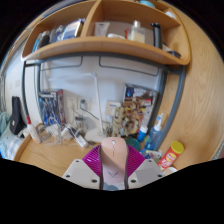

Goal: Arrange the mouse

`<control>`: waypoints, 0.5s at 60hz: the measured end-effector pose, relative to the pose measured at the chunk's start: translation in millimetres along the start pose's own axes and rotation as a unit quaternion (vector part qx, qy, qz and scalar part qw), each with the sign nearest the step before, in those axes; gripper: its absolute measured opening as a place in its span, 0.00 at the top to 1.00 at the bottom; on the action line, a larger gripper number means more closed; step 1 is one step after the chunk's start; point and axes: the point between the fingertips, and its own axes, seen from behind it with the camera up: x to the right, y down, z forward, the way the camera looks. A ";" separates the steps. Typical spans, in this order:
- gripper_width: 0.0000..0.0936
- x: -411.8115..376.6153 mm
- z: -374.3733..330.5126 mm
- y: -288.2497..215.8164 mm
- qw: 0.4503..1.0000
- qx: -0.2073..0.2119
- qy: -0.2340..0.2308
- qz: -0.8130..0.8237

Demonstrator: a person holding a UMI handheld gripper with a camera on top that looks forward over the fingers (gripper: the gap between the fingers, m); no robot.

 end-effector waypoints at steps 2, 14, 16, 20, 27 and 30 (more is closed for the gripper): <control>0.70 11.7 5.0 20.5 1.000 -0.018 0.006 -0.004; 0.70 24.5 32.5 164.7 0.990 -0.138 -0.005 0.011; 0.70 21.5 36.2 187.1 0.988 -0.155 -0.008 0.012; 0.71 18.9 40.0 221.6 0.983 -0.182 -0.011 0.015; 0.69 19.1 43.6 261.7 0.978 -0.206 -0.011 0.023; 0.66 20.1 44.1 279.8 0.975 -0.222 -0.010 0.022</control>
